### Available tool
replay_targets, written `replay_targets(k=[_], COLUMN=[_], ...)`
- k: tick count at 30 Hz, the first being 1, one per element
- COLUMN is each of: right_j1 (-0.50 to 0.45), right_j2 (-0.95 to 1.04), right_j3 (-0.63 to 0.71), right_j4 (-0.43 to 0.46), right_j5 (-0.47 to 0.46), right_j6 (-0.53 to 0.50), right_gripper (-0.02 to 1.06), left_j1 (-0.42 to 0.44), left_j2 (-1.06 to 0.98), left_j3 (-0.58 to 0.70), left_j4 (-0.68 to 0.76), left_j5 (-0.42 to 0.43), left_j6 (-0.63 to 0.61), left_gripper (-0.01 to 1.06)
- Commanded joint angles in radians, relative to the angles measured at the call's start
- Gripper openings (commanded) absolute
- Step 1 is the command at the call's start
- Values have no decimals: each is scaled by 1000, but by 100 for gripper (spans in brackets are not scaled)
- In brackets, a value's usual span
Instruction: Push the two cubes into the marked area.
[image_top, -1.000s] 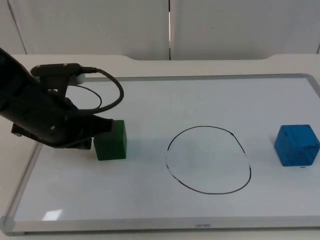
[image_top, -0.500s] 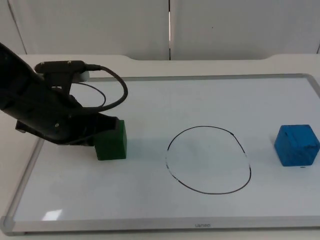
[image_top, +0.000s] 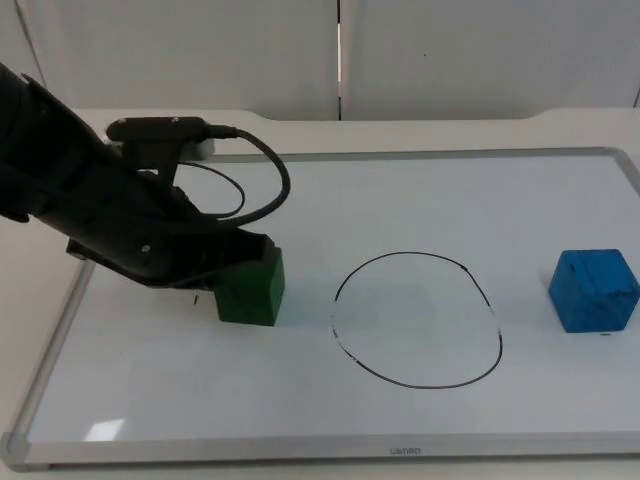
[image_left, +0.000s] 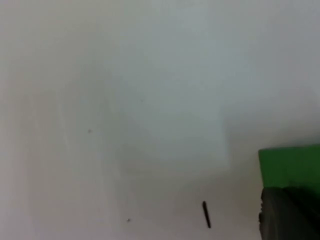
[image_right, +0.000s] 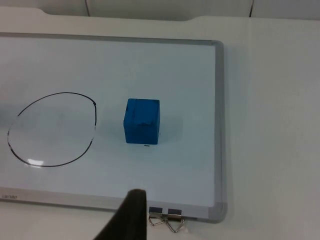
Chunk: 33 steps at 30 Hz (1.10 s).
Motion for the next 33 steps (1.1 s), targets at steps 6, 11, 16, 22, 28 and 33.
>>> replay_targets(k=[6,11,16,22,28,33], right_j1=[-5,-5,-5,-5,-5,-5], right_j2=[-4,-4,-4,-4,-4,-4], right_j3=[6,6,6,6,6,6], right_j4=[3,3,3,3,3,3], right_j5=[-5,-5,-5,-5,-5,-5], right_j6=[-3,-3,-3,-3,-3,-3], right_gripper=[105,105,105,105,105,105], left_j1=[-11,-11,-11,-11,-11,-17], left_j2=[3,3,3,3,3,3], left_j3=[-4,-4,-4,-4,-4,-4], left_j4=[-4,-10,-10,-10,-10,-25], left_j5=[-6,15,49,83,119,123], left_j6=[-1,-1,-3,-12,-23,-23], left_gripper=[0,0,0,0,0,0])
